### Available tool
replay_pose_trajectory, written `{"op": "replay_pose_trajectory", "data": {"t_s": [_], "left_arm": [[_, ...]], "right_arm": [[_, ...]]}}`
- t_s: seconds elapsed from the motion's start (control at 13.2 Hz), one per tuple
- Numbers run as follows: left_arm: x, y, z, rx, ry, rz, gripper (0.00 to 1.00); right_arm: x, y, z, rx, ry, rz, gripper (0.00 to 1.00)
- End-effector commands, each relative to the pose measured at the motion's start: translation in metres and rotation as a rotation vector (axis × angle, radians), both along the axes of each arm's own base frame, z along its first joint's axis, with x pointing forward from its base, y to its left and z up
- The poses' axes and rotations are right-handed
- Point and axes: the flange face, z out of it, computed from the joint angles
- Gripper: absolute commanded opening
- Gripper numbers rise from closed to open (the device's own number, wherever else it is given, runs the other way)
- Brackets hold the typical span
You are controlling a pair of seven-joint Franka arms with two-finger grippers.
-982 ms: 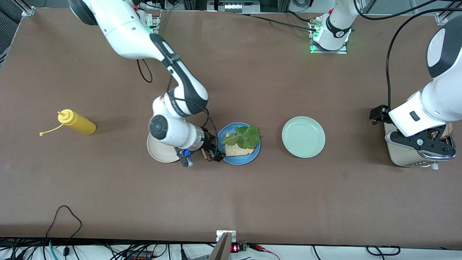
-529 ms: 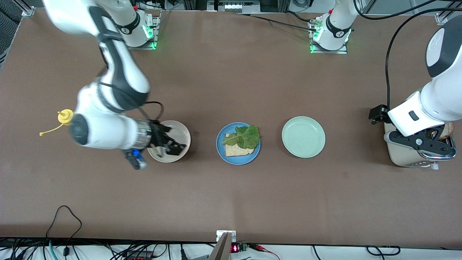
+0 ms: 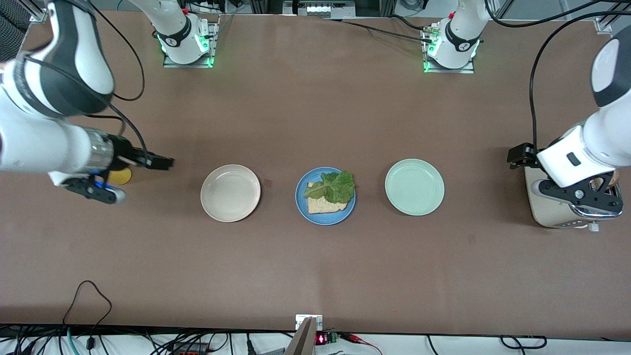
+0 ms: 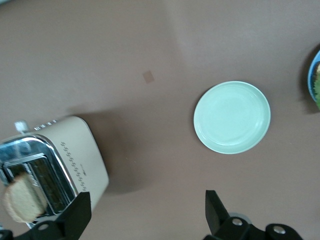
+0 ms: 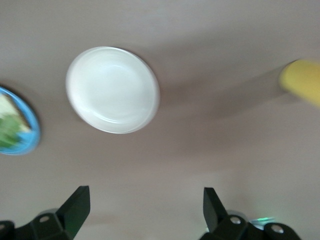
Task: Make sandwich in blue plate with both arms
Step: 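Withdraw the right gripper back toward the yellow mustard bottle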
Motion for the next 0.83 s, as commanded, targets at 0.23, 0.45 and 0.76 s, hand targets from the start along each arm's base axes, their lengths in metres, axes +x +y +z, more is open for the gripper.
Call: {"op": "replay_pose_trajectory", "data": {"t_s": [0.23,0.45,0.76], "left_arm": [[-0.004,0.014,0.008,-0.035,0.018,0.033,1.00],[-0.004,0.012,0.008,-0.035,0.018,0.030,1.00],[-0.004,0.010,0.008,-0.035,0.017,0.038,1.00]], "right_arm": [[-0.098,-0.137,0.001,0.057,-0.064,0.298,1.00],[-0.123,-0.221,-0.020,0.089,-0.109,0.421,1.00],[-0.133,-0.301,-0.064,0.108,-0.201,0.620,1.00]]}}
